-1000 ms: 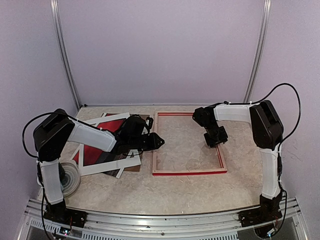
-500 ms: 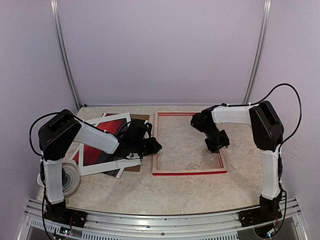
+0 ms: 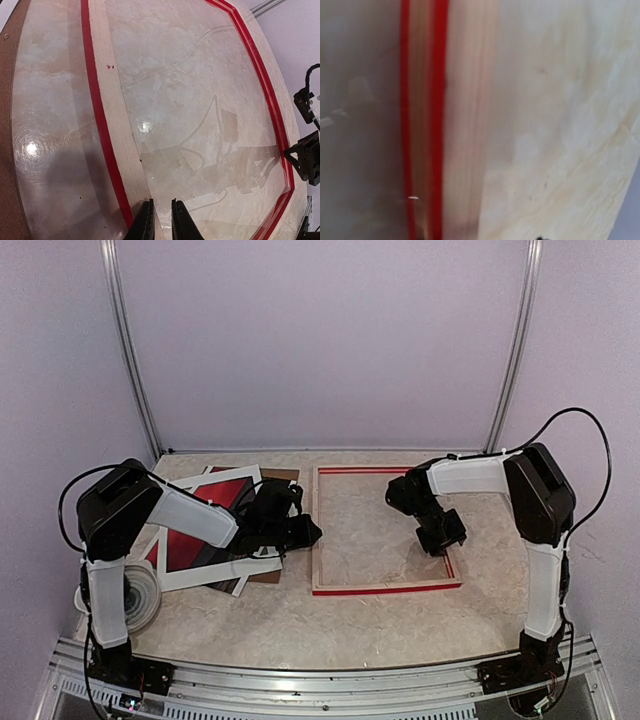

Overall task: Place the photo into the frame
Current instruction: Press the glass panel against the frame body.

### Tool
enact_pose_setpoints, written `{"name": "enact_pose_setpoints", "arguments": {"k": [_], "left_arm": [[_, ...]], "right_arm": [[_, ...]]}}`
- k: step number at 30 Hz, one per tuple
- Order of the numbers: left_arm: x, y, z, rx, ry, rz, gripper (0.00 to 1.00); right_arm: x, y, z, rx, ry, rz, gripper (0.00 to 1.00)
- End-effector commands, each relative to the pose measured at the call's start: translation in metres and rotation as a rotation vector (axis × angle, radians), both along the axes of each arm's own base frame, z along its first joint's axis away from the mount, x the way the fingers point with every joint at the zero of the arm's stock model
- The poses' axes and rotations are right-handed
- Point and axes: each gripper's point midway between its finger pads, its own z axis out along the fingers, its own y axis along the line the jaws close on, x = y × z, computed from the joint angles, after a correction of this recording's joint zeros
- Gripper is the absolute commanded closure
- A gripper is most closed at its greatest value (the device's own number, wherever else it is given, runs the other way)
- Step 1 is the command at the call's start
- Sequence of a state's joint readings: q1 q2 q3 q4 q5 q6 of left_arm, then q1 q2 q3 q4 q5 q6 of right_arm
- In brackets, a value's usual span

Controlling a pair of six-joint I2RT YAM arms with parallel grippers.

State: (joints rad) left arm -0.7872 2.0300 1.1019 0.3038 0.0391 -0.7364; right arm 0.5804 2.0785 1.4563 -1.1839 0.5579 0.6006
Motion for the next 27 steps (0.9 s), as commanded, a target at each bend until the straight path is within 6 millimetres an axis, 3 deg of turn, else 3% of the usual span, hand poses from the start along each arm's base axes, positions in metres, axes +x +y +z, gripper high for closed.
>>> {"name": "enact_pose_setpoints", "arguments": {"k": [1,15,24,27], "left_arm": [[-0.001,0.006,0.000,0.020,0.004,0.026,0.86],[0.003,0.014,-0.009,0.051,0.016,0.071,0.89],[0.002,0.013,-0.007,0.045,0.013,0.066,0.89],[0.003,0.013,-0.006,0.043,0.012,0.069,0.89]], "right_arm": [[-0.020,-0.001,-0.002,0.007,0.044,-0.010,0.53],[-0.059,0.008,0.001,-0.003,0.125,-0.005,0.53],[-0.043,0.009,0.035,-0.010,0.033,-0.009,0.53],[-0.046,0.006,0.027,-0.035,0.061,-0.005,0.53]]}}
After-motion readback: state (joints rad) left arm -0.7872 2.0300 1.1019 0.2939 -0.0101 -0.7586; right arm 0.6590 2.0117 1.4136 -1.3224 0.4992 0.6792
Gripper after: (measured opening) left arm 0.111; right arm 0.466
